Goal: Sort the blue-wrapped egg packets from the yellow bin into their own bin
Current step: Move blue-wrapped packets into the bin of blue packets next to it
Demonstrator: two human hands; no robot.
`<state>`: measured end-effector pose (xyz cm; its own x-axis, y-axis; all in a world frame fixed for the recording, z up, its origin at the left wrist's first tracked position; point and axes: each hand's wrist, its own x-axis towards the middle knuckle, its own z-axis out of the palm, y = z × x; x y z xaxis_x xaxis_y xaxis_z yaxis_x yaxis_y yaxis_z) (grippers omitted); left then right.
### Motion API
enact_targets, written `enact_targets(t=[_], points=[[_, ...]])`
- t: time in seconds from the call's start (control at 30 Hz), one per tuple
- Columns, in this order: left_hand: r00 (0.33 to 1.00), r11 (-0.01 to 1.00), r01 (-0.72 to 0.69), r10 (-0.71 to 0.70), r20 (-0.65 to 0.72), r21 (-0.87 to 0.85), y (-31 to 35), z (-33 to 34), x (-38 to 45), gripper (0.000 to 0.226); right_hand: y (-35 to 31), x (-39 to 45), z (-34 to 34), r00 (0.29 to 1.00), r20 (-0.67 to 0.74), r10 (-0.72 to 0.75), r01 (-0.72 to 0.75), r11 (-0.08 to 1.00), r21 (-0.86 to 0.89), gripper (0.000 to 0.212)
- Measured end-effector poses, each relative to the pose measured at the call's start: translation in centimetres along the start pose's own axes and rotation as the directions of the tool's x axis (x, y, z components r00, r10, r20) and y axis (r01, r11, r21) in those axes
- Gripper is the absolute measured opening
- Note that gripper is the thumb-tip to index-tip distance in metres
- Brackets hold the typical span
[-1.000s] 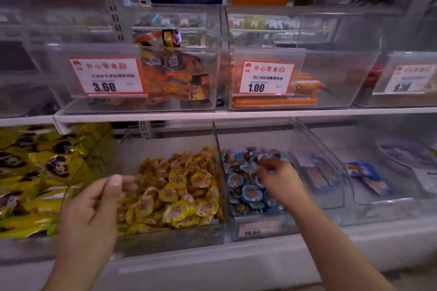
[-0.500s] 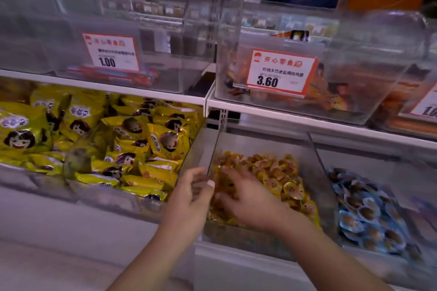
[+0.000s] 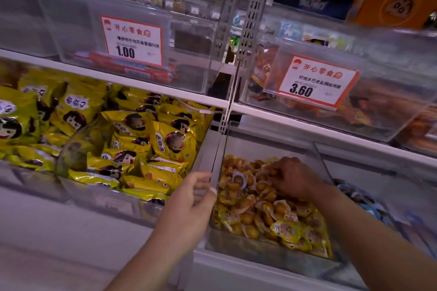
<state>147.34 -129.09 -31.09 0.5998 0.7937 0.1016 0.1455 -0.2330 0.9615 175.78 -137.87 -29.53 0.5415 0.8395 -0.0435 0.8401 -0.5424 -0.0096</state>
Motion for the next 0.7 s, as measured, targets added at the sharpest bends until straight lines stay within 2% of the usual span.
enact_targets(t=[0.07, 0.13, 0.2, 0.23, 0.3, 0.43, 0.53, 0.7], points=[[1.000, 1.000, -0.003, 0.003, -0.011, 0.002, 0.2, 0.2, 0.2, 0.023, -0.4, 0.0, -0.3, 0.996, -0.062, -0.068, 0.063, 0.995, -0.071, 0.053], [1.000, 1.000, -0.004, 0.004, -0.027, -0.001, 0.4, 0.6, 0.2, 0.022, -2.5, -0.1, -0.3, 0.975, -0.147, -0.165, 0.159, 0.986, -0.048, 0.052], [0.999, 1.000, -0.010, 0.009, -0.047, -0.014, 0.7, 1.0, 0.3, 0.022, -5.5, 0.0, 0.1, 0.967, -0.103, -0.235, 0.240, 0.970, 0.037, 0.047], [0.998, 1.000, -0.016, 0.015, -0.058, -0.020, 0.8, 1.2, 0.2, 0.022, -7.1, 0.1, 0.6, 0.968, -0.029, -0.249, 0.250, 0.966, 0.061, 0.046], [0.995, 0.999, -0.038, 0.035, -0.091, -0.036, 0.9, 1.2, 0.1, 0.022, -9.3, 0.6, 1.6, 0.962, 0.106, -0.251, 0.251, 0.968, 0.021, 0.043], [0.992, 0.998, -0.043, 0.037, -0.117, -0.049, 0.7, 0.6, 0.0, 0.022, -8.7, 0.8, 1.7, 0.977, 0.063, -0.204, 0.209, 0.973, -0.100, 0.020], [0.994, 0.998, -0.033, 0.027, -0.110, -0.045, 0.6, 0.0, 0.1, 0.020, -6.0, 0.5, 1.3, 0.986, 0.098, -0.132, 0.145, 0.979, -0.144, 0.005], [0.994, 0.998, -0.055, 0.055, -0.097, 0.002, 0.8, -0.4, -0.1, 0.019, -4.6, 0.8, 0.9, 0.984, 0.156, -0.087, 0.104, 0.989, -0.101, 0.023]])
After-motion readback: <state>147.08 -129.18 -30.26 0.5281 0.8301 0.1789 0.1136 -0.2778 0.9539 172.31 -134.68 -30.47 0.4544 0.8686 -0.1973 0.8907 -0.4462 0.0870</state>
